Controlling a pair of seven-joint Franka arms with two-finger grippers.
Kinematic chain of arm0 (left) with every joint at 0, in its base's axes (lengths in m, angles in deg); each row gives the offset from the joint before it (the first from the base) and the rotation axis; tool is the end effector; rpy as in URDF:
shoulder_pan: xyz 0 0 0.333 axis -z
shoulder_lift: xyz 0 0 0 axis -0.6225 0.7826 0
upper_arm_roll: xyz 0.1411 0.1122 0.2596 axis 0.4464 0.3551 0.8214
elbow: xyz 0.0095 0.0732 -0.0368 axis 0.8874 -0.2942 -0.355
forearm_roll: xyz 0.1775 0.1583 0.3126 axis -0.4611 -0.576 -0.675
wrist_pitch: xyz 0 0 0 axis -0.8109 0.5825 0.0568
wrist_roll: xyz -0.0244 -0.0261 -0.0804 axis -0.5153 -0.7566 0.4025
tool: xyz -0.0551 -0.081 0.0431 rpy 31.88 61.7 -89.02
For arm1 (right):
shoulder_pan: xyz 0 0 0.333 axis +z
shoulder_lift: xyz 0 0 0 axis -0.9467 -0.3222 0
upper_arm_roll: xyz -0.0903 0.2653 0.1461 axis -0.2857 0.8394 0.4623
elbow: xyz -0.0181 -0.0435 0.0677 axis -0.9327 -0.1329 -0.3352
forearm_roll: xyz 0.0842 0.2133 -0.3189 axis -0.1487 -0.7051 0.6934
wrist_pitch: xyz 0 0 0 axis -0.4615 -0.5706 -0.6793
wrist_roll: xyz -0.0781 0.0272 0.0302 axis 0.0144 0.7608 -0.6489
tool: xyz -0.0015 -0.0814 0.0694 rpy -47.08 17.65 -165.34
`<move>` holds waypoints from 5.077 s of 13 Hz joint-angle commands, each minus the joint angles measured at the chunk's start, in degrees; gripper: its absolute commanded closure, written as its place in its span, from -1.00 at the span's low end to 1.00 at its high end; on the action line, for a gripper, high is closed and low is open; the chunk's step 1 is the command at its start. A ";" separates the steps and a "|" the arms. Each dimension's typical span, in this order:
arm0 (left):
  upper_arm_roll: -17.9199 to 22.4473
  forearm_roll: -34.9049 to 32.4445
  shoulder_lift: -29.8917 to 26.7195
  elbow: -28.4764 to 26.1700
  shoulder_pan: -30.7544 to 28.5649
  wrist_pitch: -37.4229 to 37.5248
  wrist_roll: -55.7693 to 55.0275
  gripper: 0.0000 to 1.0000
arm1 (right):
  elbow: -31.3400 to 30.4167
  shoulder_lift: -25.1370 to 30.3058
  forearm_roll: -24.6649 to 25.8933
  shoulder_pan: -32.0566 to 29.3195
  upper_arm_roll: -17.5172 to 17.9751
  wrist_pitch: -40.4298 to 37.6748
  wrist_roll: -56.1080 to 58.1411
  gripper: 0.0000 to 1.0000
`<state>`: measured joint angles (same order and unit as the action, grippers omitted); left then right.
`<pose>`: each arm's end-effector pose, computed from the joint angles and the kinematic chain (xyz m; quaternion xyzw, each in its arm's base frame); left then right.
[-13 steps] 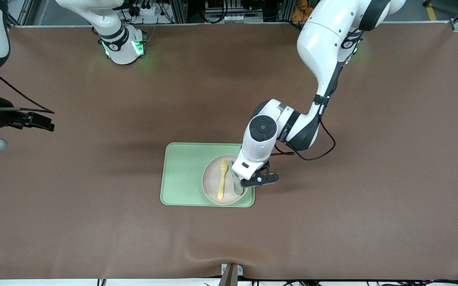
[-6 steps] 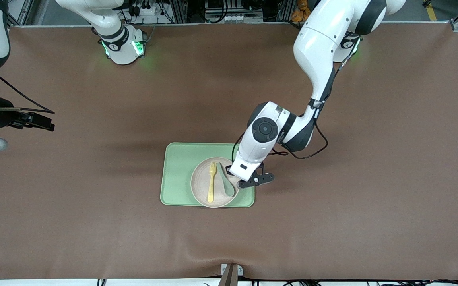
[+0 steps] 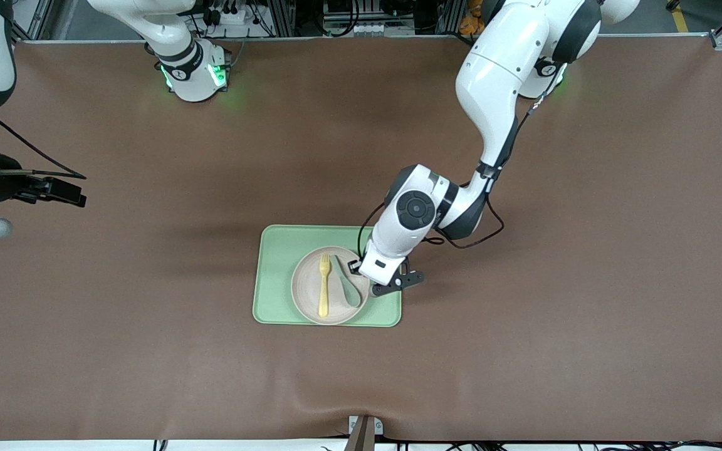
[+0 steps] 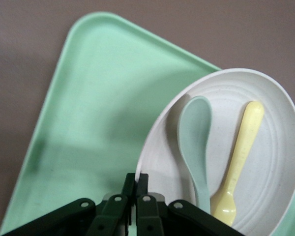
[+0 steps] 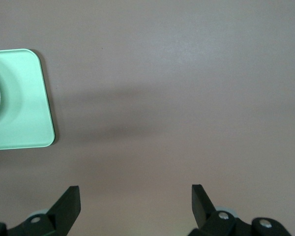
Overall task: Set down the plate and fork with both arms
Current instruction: 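Lower the white plate onto the middle of the green tray, then open the left gripper off the plate while the right gripper approaches, then withdraw the left gripper while the right gripper lowers to the fork, then grasp the yellow fork handle with the right gripper and lift it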
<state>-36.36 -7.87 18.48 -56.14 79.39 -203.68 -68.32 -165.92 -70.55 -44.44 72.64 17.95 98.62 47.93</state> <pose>0.5979 -0.4932 0.2210 0.9744 0.1717 0.0144 0.1445 0.5906 -0.0233 0.5506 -0.9969 0.0458 0.0637 0.0096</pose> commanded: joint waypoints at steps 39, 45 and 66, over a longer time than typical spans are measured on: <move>-4.23 -15.85 -31.70 -4.09 -35.16 39.80 45.01 -1.00 | 16.47 -43.86 2.71 32.57 -0.14 39.39 -21.21 -1.00; -4.33 -20.78 -42.26 -14.47 -36.93 41.64 42.74 -1.00 | 16.29 -44.74 2.19 33.54 -0.05 39.56 -24.64 -1.00; -1.35 -17.54 -55.10 -22.47 -35.70 40.86 42.03 -1.00 | 14.36 -45.09 2.19 35.39 0.04 40.09 -29.13 -0.22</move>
<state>-38.61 -26.93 -36.95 -79.62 43.56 -162.92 -27.62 -151.59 -115.41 -42.92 107.38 18.48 138.78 20.08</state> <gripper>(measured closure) 0.000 0.088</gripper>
